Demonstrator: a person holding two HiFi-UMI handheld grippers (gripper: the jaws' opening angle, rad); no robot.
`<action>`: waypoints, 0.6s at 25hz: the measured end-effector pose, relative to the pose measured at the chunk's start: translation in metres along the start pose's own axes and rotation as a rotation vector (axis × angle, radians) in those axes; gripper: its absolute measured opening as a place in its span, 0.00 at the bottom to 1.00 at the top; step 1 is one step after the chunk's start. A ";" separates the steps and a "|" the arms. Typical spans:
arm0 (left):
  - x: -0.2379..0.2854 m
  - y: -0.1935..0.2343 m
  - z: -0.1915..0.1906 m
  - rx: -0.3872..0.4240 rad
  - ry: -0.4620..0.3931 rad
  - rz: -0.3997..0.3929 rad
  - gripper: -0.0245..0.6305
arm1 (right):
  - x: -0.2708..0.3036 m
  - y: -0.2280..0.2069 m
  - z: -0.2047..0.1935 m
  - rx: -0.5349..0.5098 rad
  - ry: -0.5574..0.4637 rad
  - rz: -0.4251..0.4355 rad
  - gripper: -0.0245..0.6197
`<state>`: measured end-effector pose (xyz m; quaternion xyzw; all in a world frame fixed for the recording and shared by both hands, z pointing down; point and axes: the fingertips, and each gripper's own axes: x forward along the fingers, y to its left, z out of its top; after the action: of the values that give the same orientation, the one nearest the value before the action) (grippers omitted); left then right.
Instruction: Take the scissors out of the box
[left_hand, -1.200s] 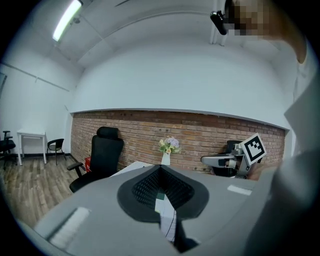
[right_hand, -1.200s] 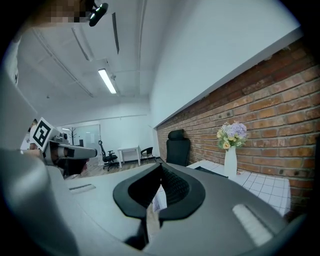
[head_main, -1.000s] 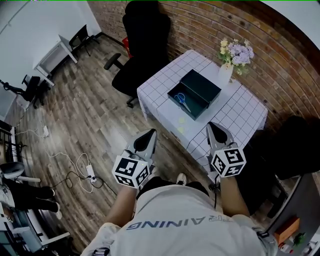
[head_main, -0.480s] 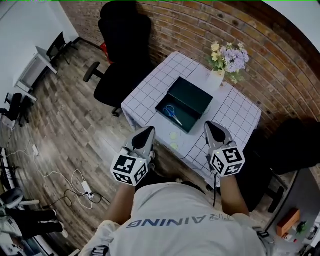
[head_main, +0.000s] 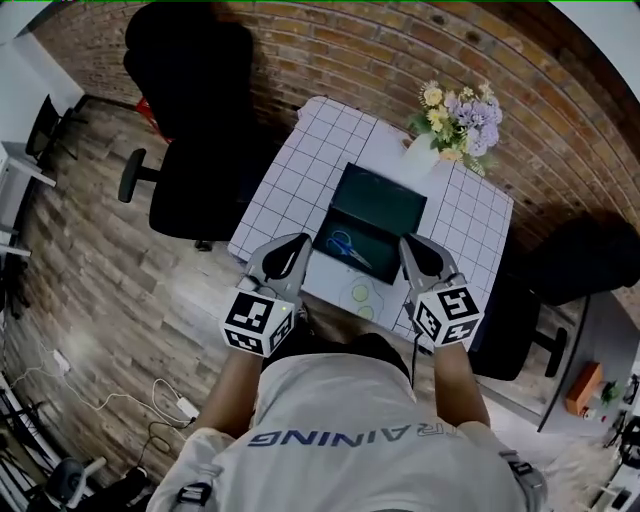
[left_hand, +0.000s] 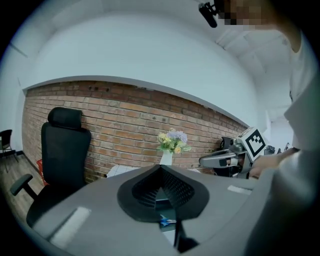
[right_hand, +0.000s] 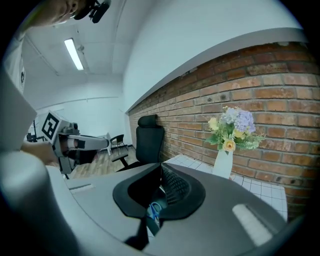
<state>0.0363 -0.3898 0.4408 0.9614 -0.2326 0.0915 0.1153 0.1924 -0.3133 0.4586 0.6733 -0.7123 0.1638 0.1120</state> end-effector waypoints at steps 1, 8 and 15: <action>0.003 0.010 0.000 0.000 0.006 -0.013 0.04 | 0.008 0.003 -0.003 -0.009 0.022 -0.008 0.06; 0.020 0.042 -0.016 -0.051 0.052 -0.069 0.04 | 0.056 0.019 -0.045 -0.013 0.238 0.006 0.07; 0.019 0.048 -0.038 -0.113 0.086 -0.025 0.04 | 0.105 0.036 -0.113 -0.183 0.570 0.153 0.25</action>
<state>0.0254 -0.4297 0.4902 0.9513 -0.2203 0.1181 0.1806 0.1427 -0.3651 0.5998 0.5316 -0.7128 0.2889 0.3548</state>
